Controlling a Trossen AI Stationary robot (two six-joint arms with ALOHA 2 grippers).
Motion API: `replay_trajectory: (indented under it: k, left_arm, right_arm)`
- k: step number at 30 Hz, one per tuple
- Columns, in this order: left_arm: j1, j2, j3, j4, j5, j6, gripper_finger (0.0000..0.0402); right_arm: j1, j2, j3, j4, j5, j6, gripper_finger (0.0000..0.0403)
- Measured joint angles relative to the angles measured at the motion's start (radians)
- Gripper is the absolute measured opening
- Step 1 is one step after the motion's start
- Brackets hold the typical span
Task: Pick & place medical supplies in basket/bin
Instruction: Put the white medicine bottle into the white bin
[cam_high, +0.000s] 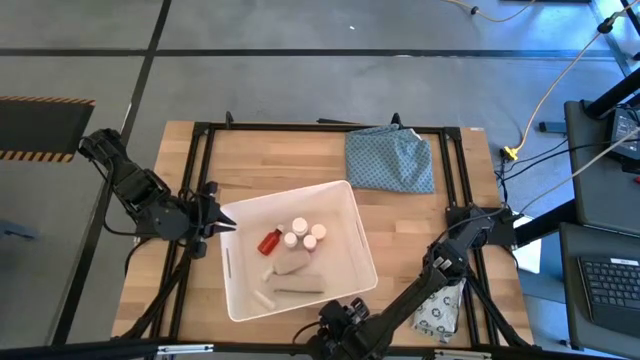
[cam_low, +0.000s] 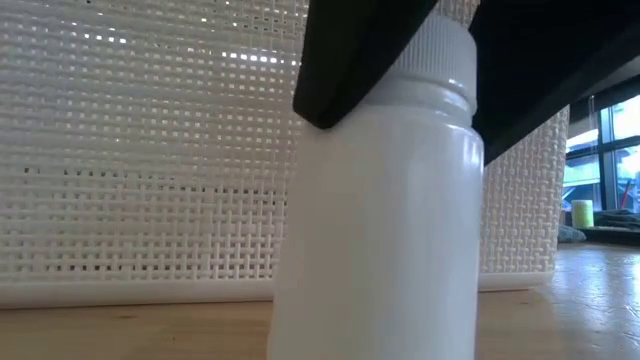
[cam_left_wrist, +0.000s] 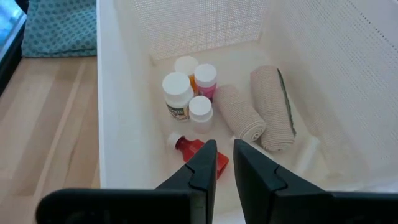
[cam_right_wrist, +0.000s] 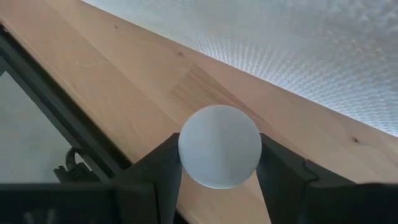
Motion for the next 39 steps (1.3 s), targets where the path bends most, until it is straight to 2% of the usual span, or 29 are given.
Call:
replay_trajectory:
  k: [6, 14, 21, 30, 35, 39]
  left_arm:
    - [0.0, 0.0, 0.0, 0.0, 0.001, 0.001, 0.0047]
    - [0.0, 0.0, 0.0, 0.0, 0.002, 0.001, 0.0047]
    - [0.0, 0.0, 0.0, 0.0, 0.003, 0.001, 0.0047]
    - [0.0, 0.0, 0.0, 0.0, 0.004, 0.001, 0.0047]
    - [0.0, 0.0, 0.0, 0.0, 0.004, 0.001, 0.0045]
    - [0.0, 0.0, 0.0, 0.0, -0.009, 0.02, 0.0048]
  right_arm:
    - [0.0, 0.0, 0.017, 0.005, -0.005, -0.008, 0.0173]
    - [0.004, -0.046, 0.022, 0.093, 0.011, -0.136, 0.017]
    - [0.005, -0.118, 0.022, 0.253, 0.027, -0.349, 0.017]
    - [0.0, -0.259, 0.022, 0.458, 0.053, -0.707, 0.017]
    - [-0.038, -0.365, 0.022, 0.423, 0.103, -0.914, 0.017]
    - [-0.122, -0.462, 0.024, 0.243, 0.132, -0.995, 0.017]
